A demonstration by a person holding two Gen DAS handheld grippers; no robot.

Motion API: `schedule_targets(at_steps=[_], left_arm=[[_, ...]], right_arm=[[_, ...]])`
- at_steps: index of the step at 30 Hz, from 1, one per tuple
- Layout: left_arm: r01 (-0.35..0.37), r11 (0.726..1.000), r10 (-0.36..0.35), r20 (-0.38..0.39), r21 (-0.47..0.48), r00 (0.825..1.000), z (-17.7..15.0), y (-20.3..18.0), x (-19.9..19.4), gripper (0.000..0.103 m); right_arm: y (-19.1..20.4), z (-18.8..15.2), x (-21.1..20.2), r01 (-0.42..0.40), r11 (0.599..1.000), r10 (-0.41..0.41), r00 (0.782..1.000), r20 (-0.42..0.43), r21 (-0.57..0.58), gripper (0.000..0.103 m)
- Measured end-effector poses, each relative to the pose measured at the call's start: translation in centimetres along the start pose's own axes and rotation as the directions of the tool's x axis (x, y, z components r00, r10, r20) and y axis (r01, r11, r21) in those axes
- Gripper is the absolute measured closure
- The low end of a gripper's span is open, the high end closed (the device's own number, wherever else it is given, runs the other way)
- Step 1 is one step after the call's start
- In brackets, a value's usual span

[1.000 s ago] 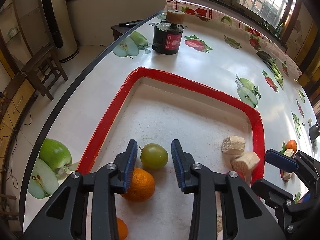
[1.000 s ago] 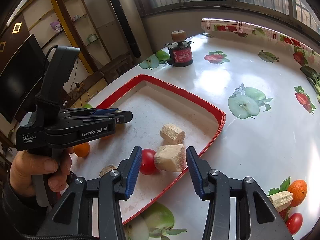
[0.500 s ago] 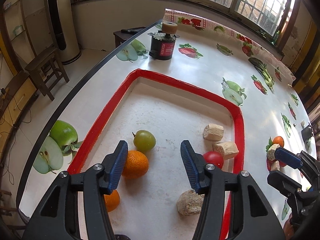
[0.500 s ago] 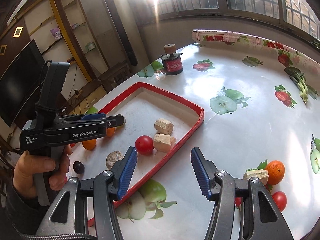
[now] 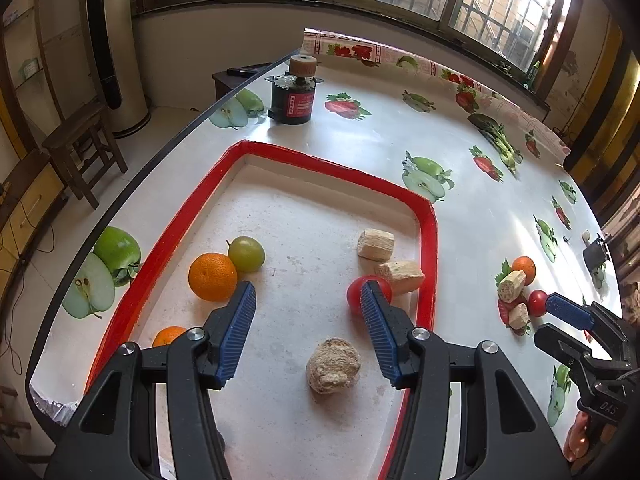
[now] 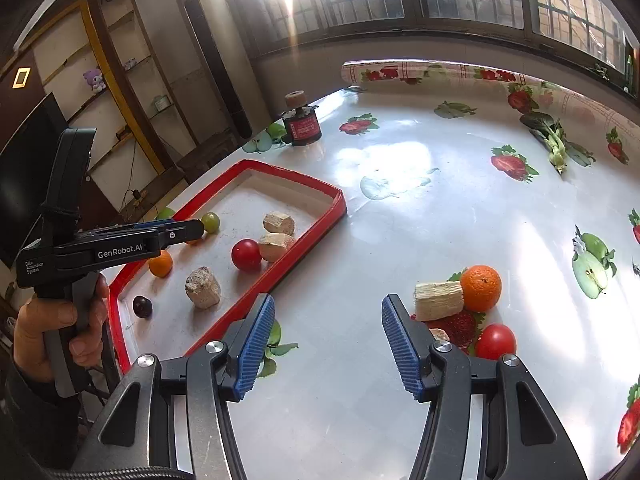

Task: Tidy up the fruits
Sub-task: 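Move both open tools back over the remaining pile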

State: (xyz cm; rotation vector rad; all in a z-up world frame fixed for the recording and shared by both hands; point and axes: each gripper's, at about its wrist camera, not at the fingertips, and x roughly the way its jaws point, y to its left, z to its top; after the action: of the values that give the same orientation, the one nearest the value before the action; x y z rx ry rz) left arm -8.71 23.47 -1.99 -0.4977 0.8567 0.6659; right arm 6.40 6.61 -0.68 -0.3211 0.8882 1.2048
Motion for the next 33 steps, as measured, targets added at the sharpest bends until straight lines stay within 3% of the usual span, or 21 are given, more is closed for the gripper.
schedule_targets(at_steps=[20,33], left_arm=[[0.095,0.992,-0.094,-0.016,0.085,0.995,-2.4,-6.1,-1.4,0.05],[0.131,0.983,-0.126,-0.043,0.132,0.991,-3.1,-9.8,-1.1,0.05]], right_arm=[[-6.6,-4.0,-4.4,0.102,0.988,-0.104,0.995,0.012,0.115,0.045],[-8.7,-5.4,-5.4,0.121,0.981,-0.124,0.992,0.01,0.15,0.045]])
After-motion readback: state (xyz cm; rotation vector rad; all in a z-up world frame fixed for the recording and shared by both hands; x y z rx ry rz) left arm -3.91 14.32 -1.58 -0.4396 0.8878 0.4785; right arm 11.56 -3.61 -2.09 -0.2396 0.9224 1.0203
